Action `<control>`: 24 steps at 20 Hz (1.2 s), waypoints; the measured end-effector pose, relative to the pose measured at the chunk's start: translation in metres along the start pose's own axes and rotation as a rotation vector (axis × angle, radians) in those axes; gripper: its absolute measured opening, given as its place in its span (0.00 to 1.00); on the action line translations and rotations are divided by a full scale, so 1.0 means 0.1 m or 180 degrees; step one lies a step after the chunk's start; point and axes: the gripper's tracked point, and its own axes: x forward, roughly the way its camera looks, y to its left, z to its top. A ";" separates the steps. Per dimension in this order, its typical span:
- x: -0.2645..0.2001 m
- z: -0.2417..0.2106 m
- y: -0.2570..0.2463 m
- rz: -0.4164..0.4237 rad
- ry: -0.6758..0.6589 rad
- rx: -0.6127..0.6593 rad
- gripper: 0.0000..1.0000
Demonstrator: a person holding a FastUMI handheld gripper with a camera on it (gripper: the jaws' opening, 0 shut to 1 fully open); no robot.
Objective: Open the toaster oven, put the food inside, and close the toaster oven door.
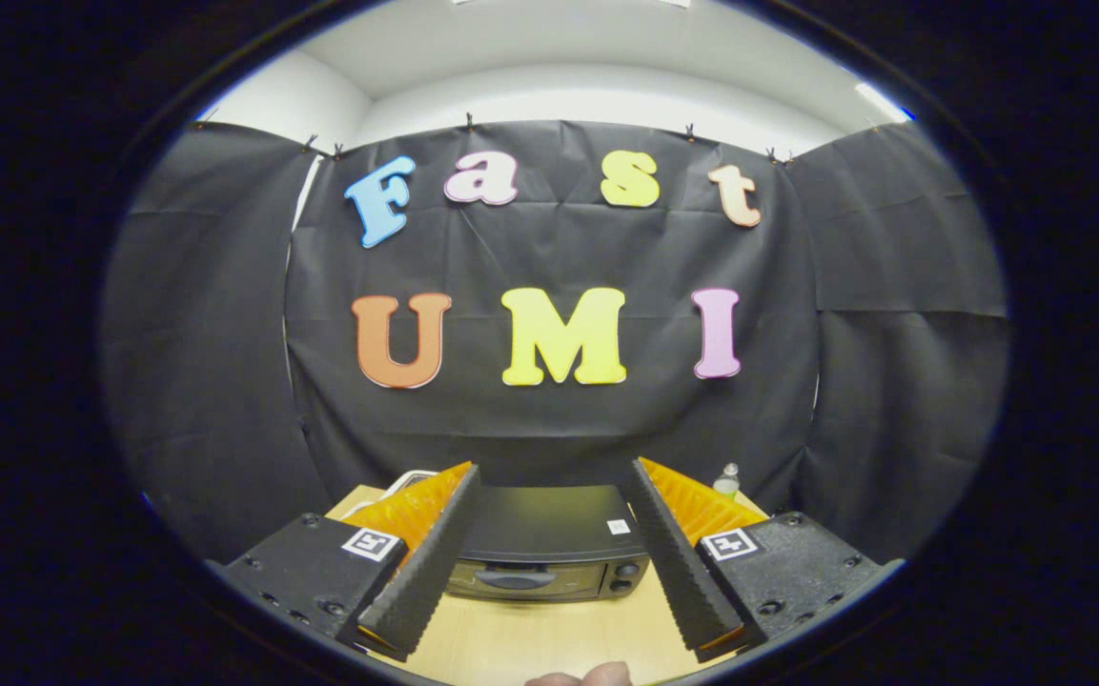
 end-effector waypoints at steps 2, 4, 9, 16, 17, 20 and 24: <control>-0.12 0.02 0.04 0.0018 -0.0018 0.0034 1.00; -0.21 0.02 0.04 -0.0019 -0.0037 0.0101 1.00; -0.36 -0.05 0.03 -0.0061 -0.0079 0.0077 1.00; -0.36 -0.18 0.20 0.0080 -0.0027 0.0090 1.00; -0.36 -0.19 0.22 0.0082 -0.0019 0.0079 1.00; -0.37 -0.18 0.26 0.0077 -0.0055 0.0025 1.00; -0.36 -0.22 0.32 0.0082 -0.0038 0.0057 1.00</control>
